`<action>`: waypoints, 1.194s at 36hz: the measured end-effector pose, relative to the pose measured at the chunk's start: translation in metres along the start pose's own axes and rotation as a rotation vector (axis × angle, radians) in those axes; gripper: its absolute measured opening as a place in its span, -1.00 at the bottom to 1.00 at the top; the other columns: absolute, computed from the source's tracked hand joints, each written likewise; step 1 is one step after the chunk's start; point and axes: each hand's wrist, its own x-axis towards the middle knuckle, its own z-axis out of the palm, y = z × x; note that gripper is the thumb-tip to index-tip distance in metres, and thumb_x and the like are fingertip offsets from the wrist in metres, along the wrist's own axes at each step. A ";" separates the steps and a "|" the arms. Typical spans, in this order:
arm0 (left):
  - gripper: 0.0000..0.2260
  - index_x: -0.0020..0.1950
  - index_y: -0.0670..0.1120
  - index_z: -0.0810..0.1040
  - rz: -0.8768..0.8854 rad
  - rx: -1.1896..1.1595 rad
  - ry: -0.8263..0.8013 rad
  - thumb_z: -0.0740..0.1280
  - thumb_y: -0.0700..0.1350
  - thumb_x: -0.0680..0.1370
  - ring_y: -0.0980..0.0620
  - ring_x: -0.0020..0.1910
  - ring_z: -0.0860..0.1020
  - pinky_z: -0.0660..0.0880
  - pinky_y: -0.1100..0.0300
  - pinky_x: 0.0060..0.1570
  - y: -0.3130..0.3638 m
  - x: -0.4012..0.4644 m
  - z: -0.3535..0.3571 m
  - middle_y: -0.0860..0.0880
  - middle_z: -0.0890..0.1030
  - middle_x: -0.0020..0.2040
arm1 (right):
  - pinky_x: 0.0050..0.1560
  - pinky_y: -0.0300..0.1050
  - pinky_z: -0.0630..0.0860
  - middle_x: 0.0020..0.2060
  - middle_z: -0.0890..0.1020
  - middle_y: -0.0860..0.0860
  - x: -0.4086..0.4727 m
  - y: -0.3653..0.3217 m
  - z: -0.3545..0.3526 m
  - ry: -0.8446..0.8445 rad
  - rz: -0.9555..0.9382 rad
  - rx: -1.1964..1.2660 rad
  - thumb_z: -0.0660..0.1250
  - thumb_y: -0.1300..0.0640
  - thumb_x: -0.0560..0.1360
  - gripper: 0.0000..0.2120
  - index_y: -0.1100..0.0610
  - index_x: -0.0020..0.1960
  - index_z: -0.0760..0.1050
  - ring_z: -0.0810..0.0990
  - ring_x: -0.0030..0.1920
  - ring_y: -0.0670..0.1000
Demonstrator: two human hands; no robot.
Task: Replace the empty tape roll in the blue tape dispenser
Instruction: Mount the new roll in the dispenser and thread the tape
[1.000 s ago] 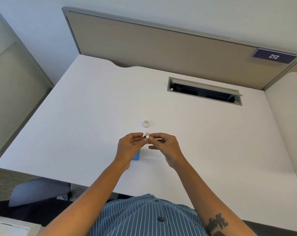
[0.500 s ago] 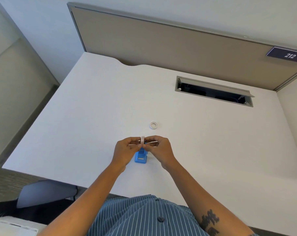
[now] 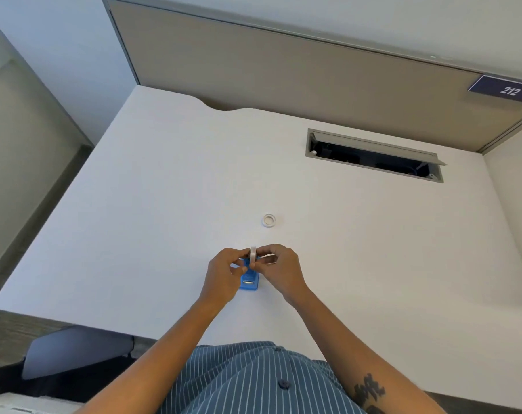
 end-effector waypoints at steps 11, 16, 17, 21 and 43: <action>-0.76 0.24 -0.09 0.70 0.000 0.017 0.032 0.53 -0.23 0.58 0.12 -0.10 0.56 0.42 0.48 -0.13 -0.003 0.004 0.000 -0.05 0.64 0.15 | 0.00 -0.18 0.63 0.08 0.69 0.06 0.003 0.001 0.005 0.030 -0.037 -0.122 0.68 0.17 0.45 -0.73 0.17 0.11 0.72 0.72 -0.02 0.09; -0.76 0.25 -0.10 0.70 0.014 0.031 0.032 0.53 -0.20 0.58 0.07 -0.06 0.57 0.42 0.49 -0.11 -0.006 0.005 0.002 -0.07 0.65 0.17 | -0.09 -0.32 0.56 0.09 0.68 0.06 0.003 0.002 0.005 0.028 -0.034 -0.137 0.68 0.17 0.45 -0.72 0.18 0.11 0.72 0.67 -0.08 0.02; -0.76 0.25 -0.10 0.70 0.019 0.036 0.034 0.53 -0.19 0.58 0.07 -0.07 0.58 0.42 0.49 -0.10 -0.007 0.005 0.002 -0.07 0.65 0.17 | -0.09 -0.34 0.55 0.09 0.68 0.06 0.003 0.002 0.005 0.027 -0.035 -0.141 0.68 0.17 0.45 -0.72 0.17 0.11 0.72 0.66 -0.08 0.01; -0.76 0.24 -0.07 0.71 0.035 0.045 0.048 0.54 -0.18 0.58 0.18 -0.11 0.57 0.41 0.51 -0.09 -0.010 0.004 0.004 -0.06 0.66 0.15 | -0.10 -0.36 0.54 0.09 0.68 0.06 0.003 0.002 0.005 0.020 -0.025 -0.137 0.69 0.16 0.44 -0.70 0.17 0.11 0.72 0.67 -0.07 0.01; -0.73 0.25 -0.06 0.68 0.065 0.034 0.043 0.55 -0.17 0.56 0.12 -0.09 0.58 0.43 0.46 -0.06 -0.012 0.005 0.004 -0.05 0.68 0.18 | -0.09 -0.33 0.57 0.12 0.70 0.06 0.002 0.000 0.006 0.019 0.023 -0.082 0.70 0.18 0.42 -0.65 0.15 0.14 0.68 0.70 0.01 0.09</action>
